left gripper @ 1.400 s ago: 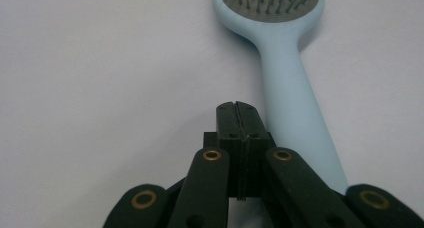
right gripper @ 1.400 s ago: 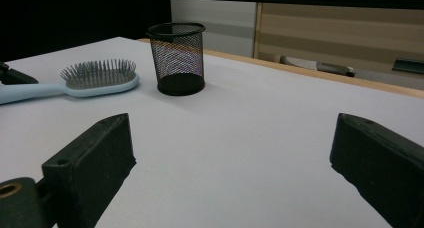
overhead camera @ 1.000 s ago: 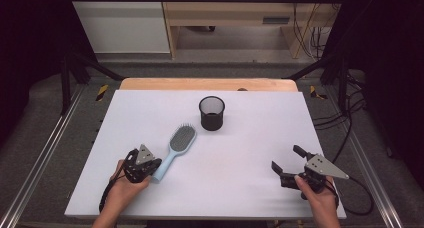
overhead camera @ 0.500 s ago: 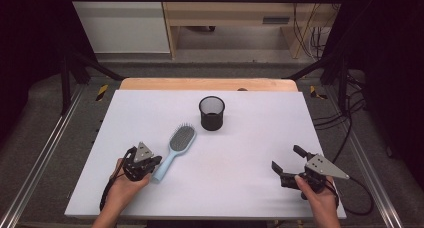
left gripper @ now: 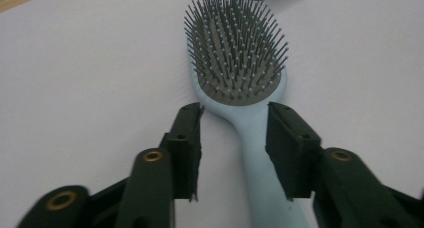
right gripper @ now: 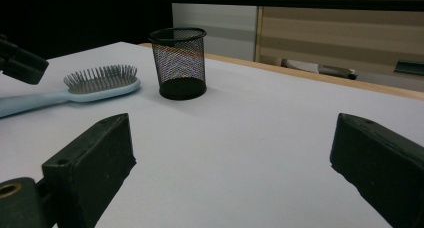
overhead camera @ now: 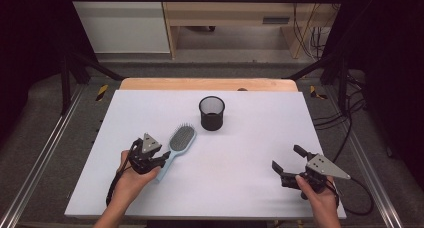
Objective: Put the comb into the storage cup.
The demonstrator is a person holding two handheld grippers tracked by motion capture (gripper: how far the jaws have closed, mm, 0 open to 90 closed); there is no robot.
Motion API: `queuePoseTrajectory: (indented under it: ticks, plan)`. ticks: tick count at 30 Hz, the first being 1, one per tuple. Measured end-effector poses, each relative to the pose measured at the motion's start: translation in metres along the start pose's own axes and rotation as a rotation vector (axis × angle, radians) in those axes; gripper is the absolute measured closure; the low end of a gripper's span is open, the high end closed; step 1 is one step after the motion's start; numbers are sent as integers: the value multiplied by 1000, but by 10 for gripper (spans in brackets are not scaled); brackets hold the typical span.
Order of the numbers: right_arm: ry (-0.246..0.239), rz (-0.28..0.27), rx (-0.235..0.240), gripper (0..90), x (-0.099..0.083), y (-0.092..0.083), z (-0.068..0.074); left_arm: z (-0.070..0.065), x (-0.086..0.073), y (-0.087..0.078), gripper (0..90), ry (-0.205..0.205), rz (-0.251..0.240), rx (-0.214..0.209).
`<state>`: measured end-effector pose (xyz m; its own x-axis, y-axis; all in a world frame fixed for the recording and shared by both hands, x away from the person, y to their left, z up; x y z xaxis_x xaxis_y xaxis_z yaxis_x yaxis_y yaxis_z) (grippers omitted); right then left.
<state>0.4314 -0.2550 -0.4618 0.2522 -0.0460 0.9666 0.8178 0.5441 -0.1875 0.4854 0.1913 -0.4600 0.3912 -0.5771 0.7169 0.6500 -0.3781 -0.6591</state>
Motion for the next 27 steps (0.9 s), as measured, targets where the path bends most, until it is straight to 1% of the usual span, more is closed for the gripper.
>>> queuePoseTrajectory:
  ticks: [2, 5, 6, 7, 10, 13, 16, 21, 27]
  plan:
    - [-11, 1, 1, 39, 0, 0, 1, -1, 4, 1, 445, -19, 8, 6]
    - [-23, 6, 3, 39, 0, 1, 2, -1, 9, 2, 339, -27, 19, 11]
    - [-27, 4, 5, 39, 0, 1, 3, -2, 10, 3, 274, -36, 27, 8]
    - [-30, 2, 5, 39, 0, 1, 3, -2, 11, 3, 227, -47, 33, 7]
    - [-47, -3, 3, 40, 0, 2, 3, -1, 12, 4, 144, -77, 40, -3]
    - [-64, -11, -3, 41, 1, 2, 3, -1, 12, 4, 105, -85, 46, -19]
    - [-63, -9, -5, 41, 1, 2, 3, -2, 11, 5, 84, -78, 55, -30]
    - [-63, -6, -4, 40, 0, 3, 4, -5, 10, 9, 71, -73, 68, -50]
    - [-58, -1, -1, 40, 0, 3, 4, -6, 9, 16, 66, -71, 96, -54]
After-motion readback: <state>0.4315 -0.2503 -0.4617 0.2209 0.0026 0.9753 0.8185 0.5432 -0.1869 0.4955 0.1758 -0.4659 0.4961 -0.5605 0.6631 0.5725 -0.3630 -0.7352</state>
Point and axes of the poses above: each handheld gripper's, and its own axes: y roughly forward along the jaws, x roughly out of its top, z roughly to its left, the point moved 3 cm from there along y, roughly forward along the jaws, and after that the axes turned 9 degrees about y, right-handed, at the moved point
